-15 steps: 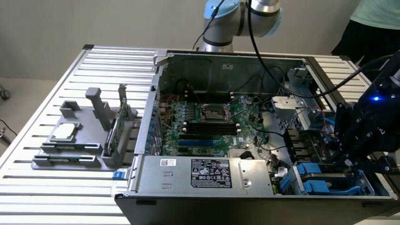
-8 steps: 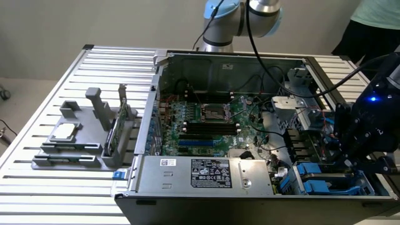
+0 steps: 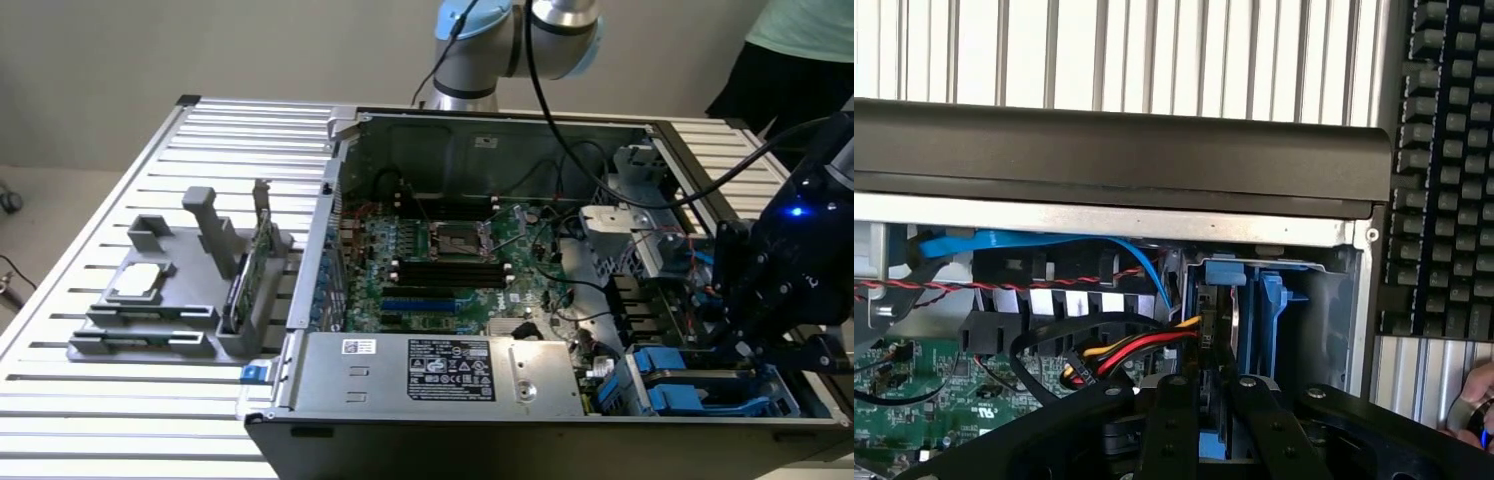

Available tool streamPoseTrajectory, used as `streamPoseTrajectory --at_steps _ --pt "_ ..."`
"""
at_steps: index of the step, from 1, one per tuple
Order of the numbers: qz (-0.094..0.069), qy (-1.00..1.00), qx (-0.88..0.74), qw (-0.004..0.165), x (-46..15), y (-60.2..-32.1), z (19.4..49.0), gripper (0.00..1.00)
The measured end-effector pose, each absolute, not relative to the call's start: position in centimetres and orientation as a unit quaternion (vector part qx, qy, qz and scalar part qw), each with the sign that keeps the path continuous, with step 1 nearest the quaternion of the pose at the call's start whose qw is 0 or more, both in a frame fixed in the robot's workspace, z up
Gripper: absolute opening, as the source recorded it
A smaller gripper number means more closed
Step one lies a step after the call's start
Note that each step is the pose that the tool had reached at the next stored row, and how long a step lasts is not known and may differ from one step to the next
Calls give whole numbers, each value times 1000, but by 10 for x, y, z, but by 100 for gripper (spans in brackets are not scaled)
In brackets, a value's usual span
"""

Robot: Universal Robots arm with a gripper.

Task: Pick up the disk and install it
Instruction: 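Insert the first disk wire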

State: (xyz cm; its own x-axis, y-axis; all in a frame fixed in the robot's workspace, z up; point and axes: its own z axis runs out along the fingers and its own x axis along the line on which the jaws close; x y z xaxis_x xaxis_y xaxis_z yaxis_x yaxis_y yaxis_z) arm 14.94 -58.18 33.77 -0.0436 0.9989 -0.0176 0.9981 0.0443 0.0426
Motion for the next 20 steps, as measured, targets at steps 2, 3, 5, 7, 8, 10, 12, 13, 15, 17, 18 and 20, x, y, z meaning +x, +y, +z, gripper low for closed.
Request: streamPoseTrajectory --at_steps 2,3,5,7,8,10,12,13,15,17,18,20 --pt "9 723 691 21 149 -582 338 18" --pt "9 723 691 21 149 -582 338 18" --pt "9 723 691 21 149 -582 337 18" --pt "9 723 691 21 149 -582 337 18" --pt "9 723 691 21 149 -582 337 18" --pt "9 723 691 21 149 -582 337 18" --pt "10 723 691 21 149 -582 337 18" --pt "10 723 690 21 149 -582 337 18" --pt "10 723 690 22 149 -582 336 18" --pt "10 723 690 22 149 -582 336 18" --pt "10 723 690 22 149 -582 336 18" --pt "10 724 690 22 149 -582 335 18"
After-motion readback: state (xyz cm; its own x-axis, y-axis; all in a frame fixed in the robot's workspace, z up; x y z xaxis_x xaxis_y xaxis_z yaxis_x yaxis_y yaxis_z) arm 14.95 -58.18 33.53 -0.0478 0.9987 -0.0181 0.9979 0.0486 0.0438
